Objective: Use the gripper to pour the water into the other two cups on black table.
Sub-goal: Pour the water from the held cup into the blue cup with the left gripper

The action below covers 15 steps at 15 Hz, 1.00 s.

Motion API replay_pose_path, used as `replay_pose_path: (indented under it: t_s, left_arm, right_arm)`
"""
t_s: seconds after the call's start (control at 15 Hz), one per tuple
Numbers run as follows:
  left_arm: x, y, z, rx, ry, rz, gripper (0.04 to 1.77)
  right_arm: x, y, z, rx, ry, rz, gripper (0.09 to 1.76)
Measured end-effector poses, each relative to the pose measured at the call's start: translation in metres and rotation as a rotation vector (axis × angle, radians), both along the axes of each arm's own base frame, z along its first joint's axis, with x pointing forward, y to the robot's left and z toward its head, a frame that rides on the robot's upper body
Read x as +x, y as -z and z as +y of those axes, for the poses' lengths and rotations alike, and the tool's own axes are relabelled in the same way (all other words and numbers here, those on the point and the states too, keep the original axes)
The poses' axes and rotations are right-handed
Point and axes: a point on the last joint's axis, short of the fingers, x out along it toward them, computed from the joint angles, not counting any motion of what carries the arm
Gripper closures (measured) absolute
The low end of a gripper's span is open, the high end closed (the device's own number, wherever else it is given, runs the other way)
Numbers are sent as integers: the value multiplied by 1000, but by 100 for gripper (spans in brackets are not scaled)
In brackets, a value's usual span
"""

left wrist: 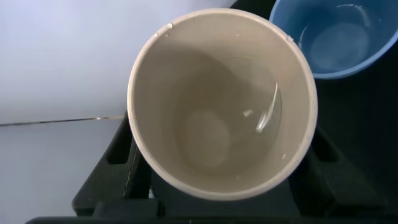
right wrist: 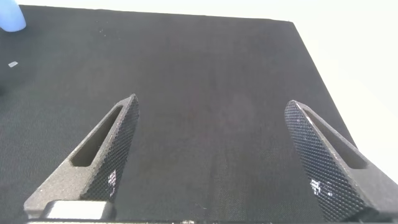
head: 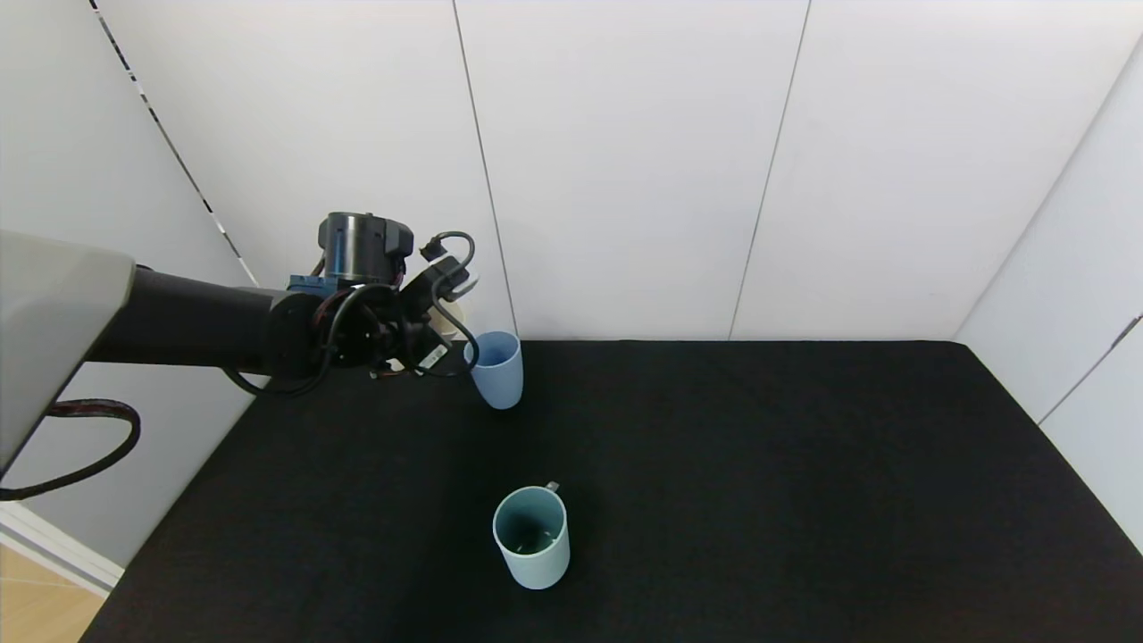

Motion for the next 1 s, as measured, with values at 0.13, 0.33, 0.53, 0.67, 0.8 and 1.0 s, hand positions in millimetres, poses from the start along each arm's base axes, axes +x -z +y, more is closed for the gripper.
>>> replay_pose_path:
  t_s: [0.13, 0.33, 0.53, 0.67, 0.8, 1.0]
  left_arm:
    - [4, 1, -3, 44, 1, -3, 59]
    - [13, 2, -8, 86, -4, -14, 59]
    - [20, 6, -12, 145, -18, -14, 59]
    - [24, 8, -18, 168, -16, -17, 59]
    - [27, 8, -21, 221, -14, -20, 59]
    - [29, 7, -24, 277, -15, -24, 59]
  right_arm:
    - [0, 0, 0, 0, 0, 0, 14]
    - [0, 0, 0, 0, 0, 0, 14]
    - [0, 0, 0, 0, 0, 0, 14]
    - [0, 0, 0, 0, 0, 0, 14]
    - [0, 0, 0, 0, 0, 0, 14]
    - [0, 0, 0, 0, 0, 0, 14]
